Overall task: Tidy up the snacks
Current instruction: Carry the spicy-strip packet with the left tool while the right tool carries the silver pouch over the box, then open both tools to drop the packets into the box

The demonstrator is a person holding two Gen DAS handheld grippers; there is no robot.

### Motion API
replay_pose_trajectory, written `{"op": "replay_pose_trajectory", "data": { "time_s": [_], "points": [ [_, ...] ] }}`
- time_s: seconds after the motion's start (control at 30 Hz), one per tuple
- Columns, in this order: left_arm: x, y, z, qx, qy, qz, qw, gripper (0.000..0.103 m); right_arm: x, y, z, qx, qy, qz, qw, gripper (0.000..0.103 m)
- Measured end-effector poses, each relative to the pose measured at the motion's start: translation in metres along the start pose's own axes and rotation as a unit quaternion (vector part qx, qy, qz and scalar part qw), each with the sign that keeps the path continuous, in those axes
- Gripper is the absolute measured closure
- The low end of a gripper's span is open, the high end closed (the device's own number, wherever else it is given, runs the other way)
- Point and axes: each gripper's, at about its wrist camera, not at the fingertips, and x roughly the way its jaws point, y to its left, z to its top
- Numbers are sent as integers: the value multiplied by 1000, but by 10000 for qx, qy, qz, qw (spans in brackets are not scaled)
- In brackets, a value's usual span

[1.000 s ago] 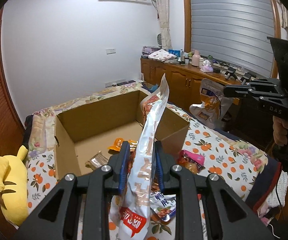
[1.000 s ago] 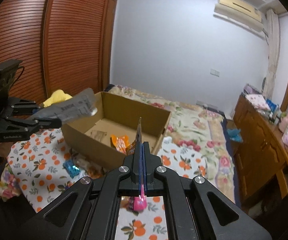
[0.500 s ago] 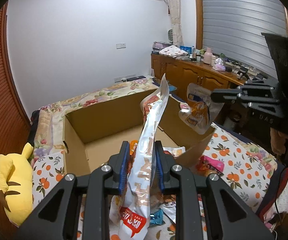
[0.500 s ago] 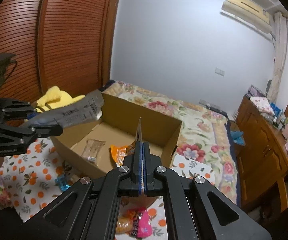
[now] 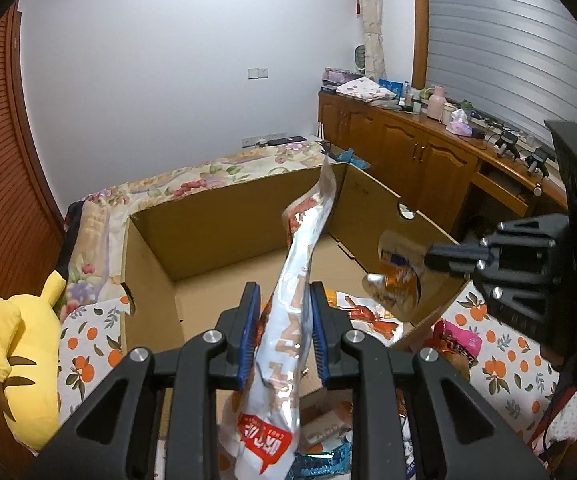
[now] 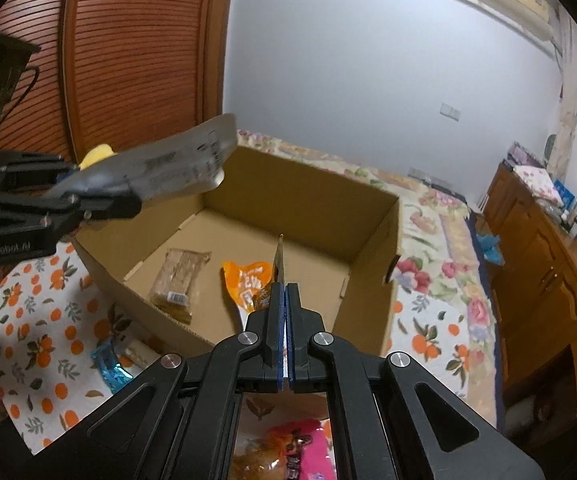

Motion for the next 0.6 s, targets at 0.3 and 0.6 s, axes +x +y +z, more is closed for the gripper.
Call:
{"op": "replay_pose_trajectory", "data": {
  "time_s": [0.3,0.6],
  "points": [
    [13,-2,5,3,102,100,9999,84,15,-1,-10,136,154,141,9997,103],
    [22,-6,8,44,180,165,9997,85,13,-3,-16,286,70,301,9991,100]
  ]
}}
